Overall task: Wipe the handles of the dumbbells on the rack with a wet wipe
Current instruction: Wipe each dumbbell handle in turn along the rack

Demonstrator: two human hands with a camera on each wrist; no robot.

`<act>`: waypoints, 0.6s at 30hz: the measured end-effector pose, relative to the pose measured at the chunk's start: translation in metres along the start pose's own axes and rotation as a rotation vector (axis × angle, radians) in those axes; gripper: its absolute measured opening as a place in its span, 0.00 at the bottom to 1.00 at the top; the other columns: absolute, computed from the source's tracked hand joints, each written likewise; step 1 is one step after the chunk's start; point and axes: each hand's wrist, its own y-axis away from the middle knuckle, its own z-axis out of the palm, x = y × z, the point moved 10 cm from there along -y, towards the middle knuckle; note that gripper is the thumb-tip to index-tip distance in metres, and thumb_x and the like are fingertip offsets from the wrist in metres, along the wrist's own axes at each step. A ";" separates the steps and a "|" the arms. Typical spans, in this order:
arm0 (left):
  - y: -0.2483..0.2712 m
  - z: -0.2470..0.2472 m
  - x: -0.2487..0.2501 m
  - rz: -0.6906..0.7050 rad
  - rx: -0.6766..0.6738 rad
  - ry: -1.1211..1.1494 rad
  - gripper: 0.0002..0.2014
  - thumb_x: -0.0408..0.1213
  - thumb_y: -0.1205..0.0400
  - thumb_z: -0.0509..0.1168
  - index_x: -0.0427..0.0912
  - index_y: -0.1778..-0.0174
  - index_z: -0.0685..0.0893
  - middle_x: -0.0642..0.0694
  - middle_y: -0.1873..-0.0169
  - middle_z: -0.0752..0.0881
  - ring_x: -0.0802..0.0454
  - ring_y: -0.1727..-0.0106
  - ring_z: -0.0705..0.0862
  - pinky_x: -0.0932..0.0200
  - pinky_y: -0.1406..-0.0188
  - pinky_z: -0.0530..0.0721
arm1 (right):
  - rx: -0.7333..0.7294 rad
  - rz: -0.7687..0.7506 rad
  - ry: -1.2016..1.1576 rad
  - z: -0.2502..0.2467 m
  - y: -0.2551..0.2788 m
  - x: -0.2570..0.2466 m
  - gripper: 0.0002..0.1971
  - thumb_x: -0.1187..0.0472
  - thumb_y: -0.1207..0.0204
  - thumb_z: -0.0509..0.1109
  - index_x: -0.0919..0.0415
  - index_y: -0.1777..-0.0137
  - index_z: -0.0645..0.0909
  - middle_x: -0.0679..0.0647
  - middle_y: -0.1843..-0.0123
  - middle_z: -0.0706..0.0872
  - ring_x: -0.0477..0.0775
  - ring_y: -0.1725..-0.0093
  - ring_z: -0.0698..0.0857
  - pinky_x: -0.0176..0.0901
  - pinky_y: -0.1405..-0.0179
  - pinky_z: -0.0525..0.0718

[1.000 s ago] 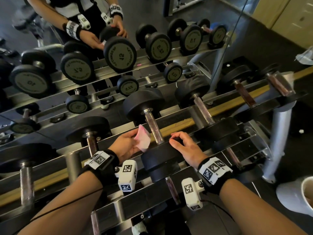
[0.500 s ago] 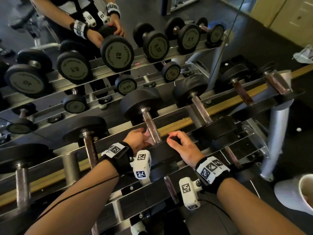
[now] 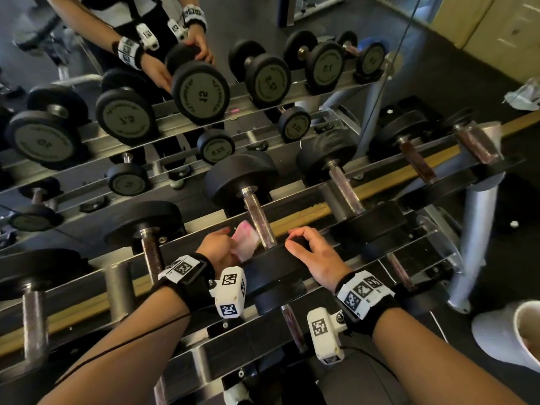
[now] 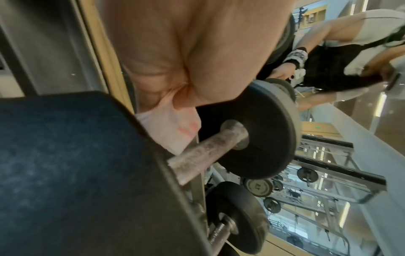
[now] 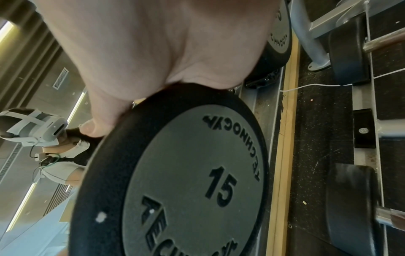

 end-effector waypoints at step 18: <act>0.014 0.015 0.002 0.039 -0.085 -0.142 0.15 0.20 0.12 0.50 0.37 0.38 0.78 0.37 0.56 0.83 0.45 0.59 0.80 0.52 0.58 0.78 | -0.003 0.019 0.018 0.000 0.002 0.001 0.10 0.45 0.21 0.70 0.44 0.42 0.78 0.51 0.37 0.78 0.54 0.38 0.81 0.52 0.40 0.87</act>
